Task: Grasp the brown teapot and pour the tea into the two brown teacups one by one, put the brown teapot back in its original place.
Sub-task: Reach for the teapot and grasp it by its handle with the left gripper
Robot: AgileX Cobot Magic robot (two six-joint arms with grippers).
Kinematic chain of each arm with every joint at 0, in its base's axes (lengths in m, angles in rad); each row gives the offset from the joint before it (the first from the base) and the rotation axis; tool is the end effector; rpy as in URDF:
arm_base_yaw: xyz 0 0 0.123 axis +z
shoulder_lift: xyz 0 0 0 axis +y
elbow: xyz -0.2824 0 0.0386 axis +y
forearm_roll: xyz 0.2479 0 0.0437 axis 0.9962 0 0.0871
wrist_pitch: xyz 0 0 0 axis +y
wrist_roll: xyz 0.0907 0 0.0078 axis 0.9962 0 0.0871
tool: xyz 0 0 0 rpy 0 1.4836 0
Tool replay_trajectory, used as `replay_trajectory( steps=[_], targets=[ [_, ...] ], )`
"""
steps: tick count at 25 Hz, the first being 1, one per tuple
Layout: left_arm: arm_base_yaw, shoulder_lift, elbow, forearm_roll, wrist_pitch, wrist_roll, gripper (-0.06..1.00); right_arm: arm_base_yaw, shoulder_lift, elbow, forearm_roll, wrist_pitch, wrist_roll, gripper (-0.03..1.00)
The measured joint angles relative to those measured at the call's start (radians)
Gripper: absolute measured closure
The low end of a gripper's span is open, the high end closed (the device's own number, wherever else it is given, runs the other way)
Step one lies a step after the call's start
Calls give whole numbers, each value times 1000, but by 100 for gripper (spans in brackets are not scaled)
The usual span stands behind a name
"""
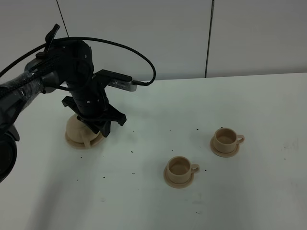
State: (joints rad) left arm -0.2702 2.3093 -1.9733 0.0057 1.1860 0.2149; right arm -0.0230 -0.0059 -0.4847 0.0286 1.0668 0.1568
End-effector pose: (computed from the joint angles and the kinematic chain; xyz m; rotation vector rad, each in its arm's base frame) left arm 0.4620 -0.1275 0.1752 0.7245 2.9169 0.0025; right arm -0.0042 0.0024 0.2724 0.1838 2.0533 0.1171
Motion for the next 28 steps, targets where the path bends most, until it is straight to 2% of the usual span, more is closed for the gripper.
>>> replay_trajectory(
  steps=[7, 15, 21, 28],
  targets=[
    [0, -52, 11, -6, 0, -102, 61, 0, -1, 0, 2, 0, 0, 73],
    [10, -136, 142, -31, 0, -340, 61, 0, -1, 0, 2, 0, 0, 73],
    [30, -141, 187, -35, 0, -413, 61, 0, -1, 0, 2, 0, 0, 73],
    [68, -141, 190, -33, 0, -432, 61, 0, -1, 0, 2, 0, 0, 73]
  ],
)
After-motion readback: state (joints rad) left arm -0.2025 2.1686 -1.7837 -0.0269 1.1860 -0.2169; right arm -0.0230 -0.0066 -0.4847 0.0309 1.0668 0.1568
